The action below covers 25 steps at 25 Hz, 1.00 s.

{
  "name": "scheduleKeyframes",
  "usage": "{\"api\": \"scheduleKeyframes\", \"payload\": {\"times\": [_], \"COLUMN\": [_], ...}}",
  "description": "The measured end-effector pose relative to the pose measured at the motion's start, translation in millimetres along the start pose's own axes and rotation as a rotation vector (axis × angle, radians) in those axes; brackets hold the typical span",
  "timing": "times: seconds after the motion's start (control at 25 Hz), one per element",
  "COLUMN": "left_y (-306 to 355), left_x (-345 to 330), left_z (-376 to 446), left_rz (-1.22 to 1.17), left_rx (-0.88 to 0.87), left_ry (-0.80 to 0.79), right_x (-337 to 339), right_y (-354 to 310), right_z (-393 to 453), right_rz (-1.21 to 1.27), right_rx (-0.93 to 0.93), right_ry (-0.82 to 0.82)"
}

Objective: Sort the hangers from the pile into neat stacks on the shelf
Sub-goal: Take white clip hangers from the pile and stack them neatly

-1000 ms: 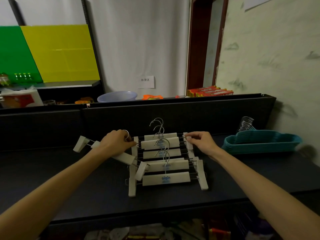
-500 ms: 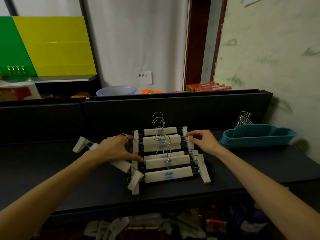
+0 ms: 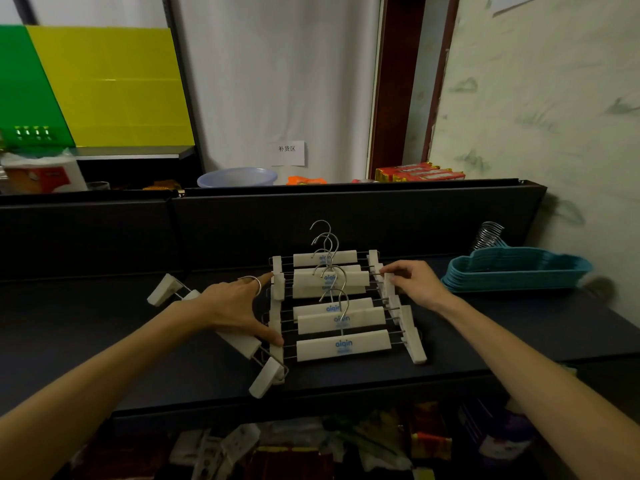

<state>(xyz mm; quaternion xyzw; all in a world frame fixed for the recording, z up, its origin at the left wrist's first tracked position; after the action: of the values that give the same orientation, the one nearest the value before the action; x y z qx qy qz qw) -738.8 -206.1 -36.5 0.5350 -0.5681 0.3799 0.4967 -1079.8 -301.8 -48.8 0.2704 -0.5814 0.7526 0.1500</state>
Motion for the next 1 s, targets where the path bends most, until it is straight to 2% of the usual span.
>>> {"api": "scheduleKeyframes", "payload": {"times": [0.28,0.48,0.68,0.88,1.0], "left_y": [4.7,6.0,8.3,6.0,2.4], "left_x": [1.9,5.1,-6.3,-6.3,-12.4], "left_z": [-4.1,-3.1,-4.6,-6.4,-6.1], "left_rz": [-0.163,-0.184,-0.192,-0.25,-0.284], "left_rx": [-0.008,-0.016,-0.02,-0.017,-0.002], "left_ry": [-0.043,0.005,-0.042,-0.021,-0.042], "right_x": [-2.4,-0.2,-2.8,-3.5,-0.7], "right_y": [-10.5,-10.7,-13.0,-16.8,-21.4], "right_z": [-5.8,-6.9,-11.9,-20.7,-38.4], "right_rz": [-0.016,-0.104,-0.116,-0.161,-0.124], "right_rx": [-0.011,0.009,0.006,0.029,0.081], "right_ry": [-0.036,-0.068,-0.082,-0.054,0.028]}}
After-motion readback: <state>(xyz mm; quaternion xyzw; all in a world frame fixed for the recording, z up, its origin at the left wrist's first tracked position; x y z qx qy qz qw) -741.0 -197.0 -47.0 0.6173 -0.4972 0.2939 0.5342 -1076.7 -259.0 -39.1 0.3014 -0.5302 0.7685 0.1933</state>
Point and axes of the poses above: each hand's wrist, its own z-axis towards the middle knuckle, its own x-axis out of the back of the hand, y = z × x, the point moved 8 cm from there along z, towards the middle knuckle, and after that the axes turned 2 degrees about -z, right-handed, at the moved point
